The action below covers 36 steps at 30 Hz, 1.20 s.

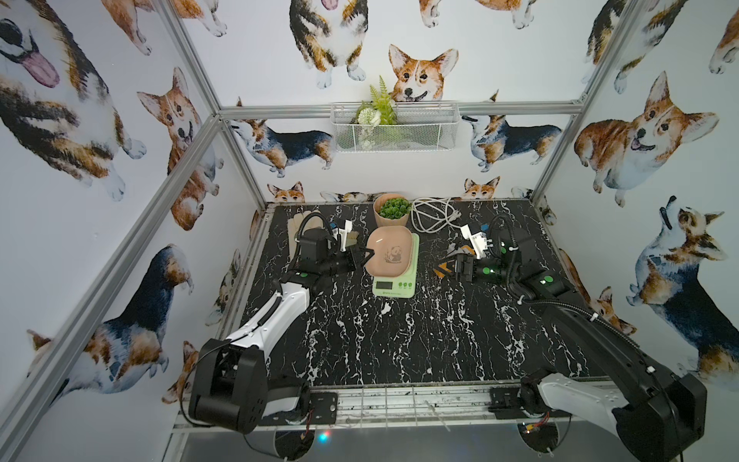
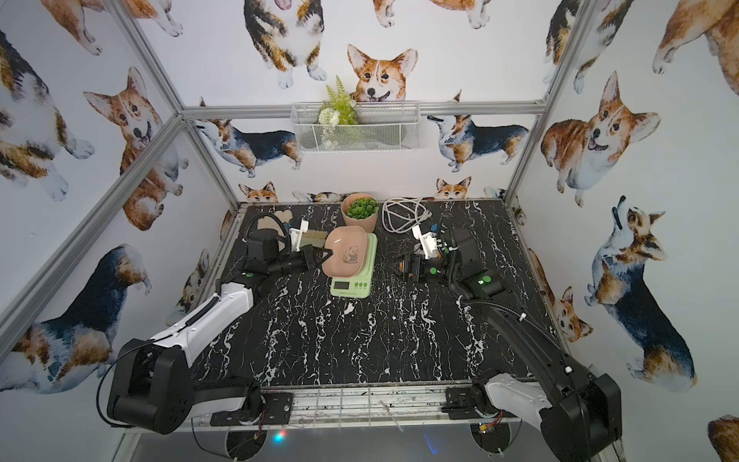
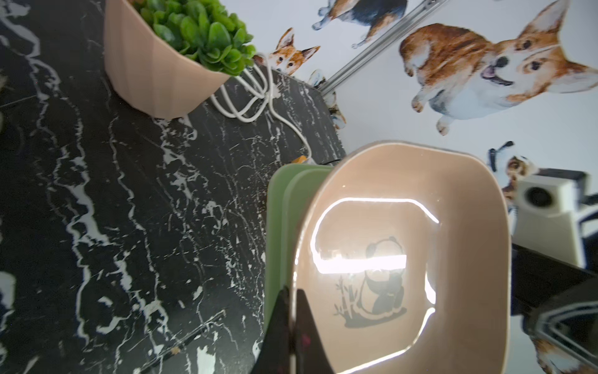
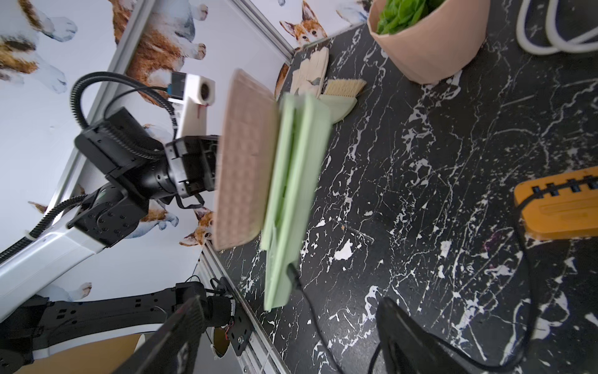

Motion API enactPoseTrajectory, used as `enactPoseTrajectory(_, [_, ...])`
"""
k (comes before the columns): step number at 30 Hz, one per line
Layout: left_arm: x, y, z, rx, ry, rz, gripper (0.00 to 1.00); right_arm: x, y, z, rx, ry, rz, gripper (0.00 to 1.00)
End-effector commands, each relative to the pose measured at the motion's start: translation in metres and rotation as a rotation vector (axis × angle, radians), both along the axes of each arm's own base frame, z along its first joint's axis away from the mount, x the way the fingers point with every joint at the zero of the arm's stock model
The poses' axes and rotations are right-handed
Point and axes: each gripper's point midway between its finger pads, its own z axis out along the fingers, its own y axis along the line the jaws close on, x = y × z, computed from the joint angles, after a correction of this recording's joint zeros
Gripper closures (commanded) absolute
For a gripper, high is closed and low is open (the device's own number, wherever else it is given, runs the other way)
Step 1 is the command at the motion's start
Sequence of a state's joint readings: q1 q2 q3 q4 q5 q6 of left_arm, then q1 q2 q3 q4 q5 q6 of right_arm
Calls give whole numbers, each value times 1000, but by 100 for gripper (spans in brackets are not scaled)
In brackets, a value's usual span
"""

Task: Charge the electronic scale
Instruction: Place the electronic scale at the center of the board.

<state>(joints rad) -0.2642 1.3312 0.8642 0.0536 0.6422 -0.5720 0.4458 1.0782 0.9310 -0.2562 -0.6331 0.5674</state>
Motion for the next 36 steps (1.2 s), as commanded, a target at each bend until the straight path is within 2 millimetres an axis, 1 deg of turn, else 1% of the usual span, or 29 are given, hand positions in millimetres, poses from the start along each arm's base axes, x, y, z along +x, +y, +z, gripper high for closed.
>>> enactPoseTrajectory(1, [7,18,-29,156,68,77,100,-1,-7,0,-13,-25,-6,13])
enactPoseTrajectory(3, [8,23,-49,238,121,101,100,0,-14,2,-29,-54,-30,14])
enactPoseTrajectory(5, [9,25,-66,300,162,114,100,2,-20,4,-51,-87,-62,14])
enactPoseTrajectory(9, [13,17,-90,418,209,121,100,5,-33,5,-95,-144,-114,14])
enactPoseTrajectory(14, [23,6,-108,504,253,165,100,10,-49,5,-138,-168,-184,13])
enactPoseTrajectory(16, [26,3,-112,500,267,185,100,11,-55,4,-151,-182,-210,12])
enactPoseTrajectory(17, [27,2,-118,498,281,189,100,12,-58,5,-156,-189,-222,12])
enactPoseTrajectory(18, [28,2,-124,501,294,196,100,13,-61,5,-163,-196,-239,12])
enactPoseTrajectory(20, [30,3,-130,507,303,204,100,14,-67,4,-173,-209,-264,11])
enactPoseTrajectory(29, [29,6,-152,539,335,210,100,21,-99,0,-251,-284,-404,8])
enactPoseTrajectory(30, [29,7,-153,544,338,210,95,21,-103,0,-264,-294,-421,7])
enactPoseTrajectory(32, [28,9,-149,553,332,219,73,23,-112,-2,-298,-318,-461,3])
enactPoseTrajectory(34, [30,14,-138,565,301,239,53,25,-122,-4,-333,-334,-499,0])
enactPoseTrajectory(35, [31,18,-130,571,278,248,45,26,-127,-6,-353,-339,-515,0])
enactPoseTrajectory(36, [32,20,-123,580,254,255,40,27,-132,-8,-369,-341,-534,0])
